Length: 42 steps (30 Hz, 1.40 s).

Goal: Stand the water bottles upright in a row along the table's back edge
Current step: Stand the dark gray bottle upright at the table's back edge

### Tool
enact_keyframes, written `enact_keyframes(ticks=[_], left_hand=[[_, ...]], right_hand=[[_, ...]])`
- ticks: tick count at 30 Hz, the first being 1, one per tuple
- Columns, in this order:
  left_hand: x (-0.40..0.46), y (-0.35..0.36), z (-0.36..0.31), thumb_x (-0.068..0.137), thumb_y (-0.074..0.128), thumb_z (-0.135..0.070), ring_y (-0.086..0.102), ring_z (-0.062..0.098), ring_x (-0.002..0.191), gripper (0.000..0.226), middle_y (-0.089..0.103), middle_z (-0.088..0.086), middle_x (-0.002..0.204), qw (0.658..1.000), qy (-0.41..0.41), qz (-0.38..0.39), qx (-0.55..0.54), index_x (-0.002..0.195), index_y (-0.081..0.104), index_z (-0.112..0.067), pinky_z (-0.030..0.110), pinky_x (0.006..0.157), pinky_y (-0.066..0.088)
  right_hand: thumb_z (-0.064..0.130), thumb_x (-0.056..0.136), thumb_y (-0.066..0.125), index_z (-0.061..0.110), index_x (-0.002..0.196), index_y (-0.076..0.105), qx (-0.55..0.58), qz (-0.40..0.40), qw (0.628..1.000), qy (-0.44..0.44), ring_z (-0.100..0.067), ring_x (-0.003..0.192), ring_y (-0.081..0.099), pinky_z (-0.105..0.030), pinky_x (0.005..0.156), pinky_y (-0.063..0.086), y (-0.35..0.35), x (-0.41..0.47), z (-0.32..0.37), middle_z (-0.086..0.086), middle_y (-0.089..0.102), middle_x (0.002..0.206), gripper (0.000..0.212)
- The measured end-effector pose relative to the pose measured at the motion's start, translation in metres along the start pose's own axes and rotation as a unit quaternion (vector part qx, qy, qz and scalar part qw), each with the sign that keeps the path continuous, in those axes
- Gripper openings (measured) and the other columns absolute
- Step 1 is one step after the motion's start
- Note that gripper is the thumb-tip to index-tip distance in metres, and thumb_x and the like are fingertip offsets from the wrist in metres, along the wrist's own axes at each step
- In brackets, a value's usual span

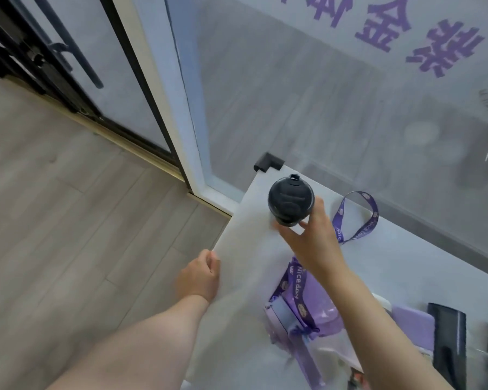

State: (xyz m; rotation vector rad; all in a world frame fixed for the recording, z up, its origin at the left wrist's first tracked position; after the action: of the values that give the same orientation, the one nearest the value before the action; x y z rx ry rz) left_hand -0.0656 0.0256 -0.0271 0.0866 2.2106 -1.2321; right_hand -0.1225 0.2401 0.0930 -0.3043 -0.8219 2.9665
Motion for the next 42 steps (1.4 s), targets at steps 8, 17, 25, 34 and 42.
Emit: enact_keyframes(ticks=[8, 17, 25, 34, 42], left_hand=[[0.002, 0.005, 0.001, 0.097, 0.025, -0.042, 0.050, 0.033, 0.067, 0.036, 0.048, 0.001, 0.062, 1.000, 0.001, -0.027, 0.006, 0.074, 0.041, -0.019, 0.034, 0.055, 0.033], [0.002, 0.005, 0.001, 0.097, 0.025, -0.040, 0.052, 0.033, 0.070, 0.034, 0.051, 0.003, 0.066, 0.999, -0.001, -0.032, 0.014, 0.075, 0.041, -0.020, 0.035, 0.057, 0.036], [0.004, 0.008, 0.002, 0.097, 0.023, -0.041, 0.050, 0.032, 0.066, 0.036, 0.045, -0.002, 0.059, 0.999, 0.000, -0.032, 0.019, 0.076, 0.042, -0.019, 0.034, 0.055, 0.033], [0.005, 0.008, 0.004, 0.095, 0.020, -0.044, 0.051, 0.033, 0.071, 0.037, 0.051, 0.004, 0.068, 0.999, -0.006, -0.029, 0.021, 0.075, 0.040, -0.020, 0.034, 0.061, 0.039], [-0.006, 0.007, 0.002, 0.085, 0.036, -0.042, 0.051, 0.027, 0.105, 0.042, 0.056, 0.003, 0.116, 0.990, 0.085, -0.107, -0.028, 0.117, 0.050, -0.019, 0.042, 0.083, 0.039]], right_hand=[[0.021, 0.080, 0.077, 0.031, 0.126, 0.040, 0.063, -0.070, 0.995, 0.026, -0.007, 0.113, 0.054, -0.035, 0.097, 0.051, -0.007, 0.049, -0.019, 0.012, 0.054, 0.122, 0.060], [0.029, 0.080, 0.074, 0.022, 0.130, 0.037, 0.042, -0.096, 0.994, -0.001, -0.009, 0.105, 0.049, -0.044, 0.092, 0.050, 0.002, 0.101, -0.019, 0.007, 0.051, 0.122, 0.062], [0.044, 0.077, 0.075, 0.023, 0.149, 0.017, -0.047, -0.055, 0.997, 0.025, -0.019, 0.134, 0.038, -0.045, 0.107, 0.039, -0.006, 0.083, -0.032, 0.002, 0.032, 0.151, 0.095], [0.024, 0.091, 0.062, 0.022, 0.141, 0.041, -0.144, 0.025, 0.988, -0.056, -0.009, 0.130, 0.039, -0.008, 0.105, 0.023, -0.041, -0.040, -0.022, 0.013, 0.044, 0.136, 0.055], [0.061, 0.082, 0.044, 0.024, 0.139, 0.044, -0.256, 0.015, 0.966, -0.018, -0.020, 0.133, 0.034, -0.032, 0.111, 0.026, -0.052, -0.108, -0.048, 0.000, 0.040, 0.145, 0.067]])
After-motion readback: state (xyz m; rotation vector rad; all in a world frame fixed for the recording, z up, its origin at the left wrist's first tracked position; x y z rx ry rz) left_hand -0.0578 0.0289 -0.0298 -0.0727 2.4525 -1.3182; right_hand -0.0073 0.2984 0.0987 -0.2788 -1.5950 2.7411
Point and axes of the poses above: each hand's wrist, its own x-axis towards the middle knuckle, its own y-axis out of the palm, z = x × y, the point moved 1 cm from there along x, towards the middle knuckle
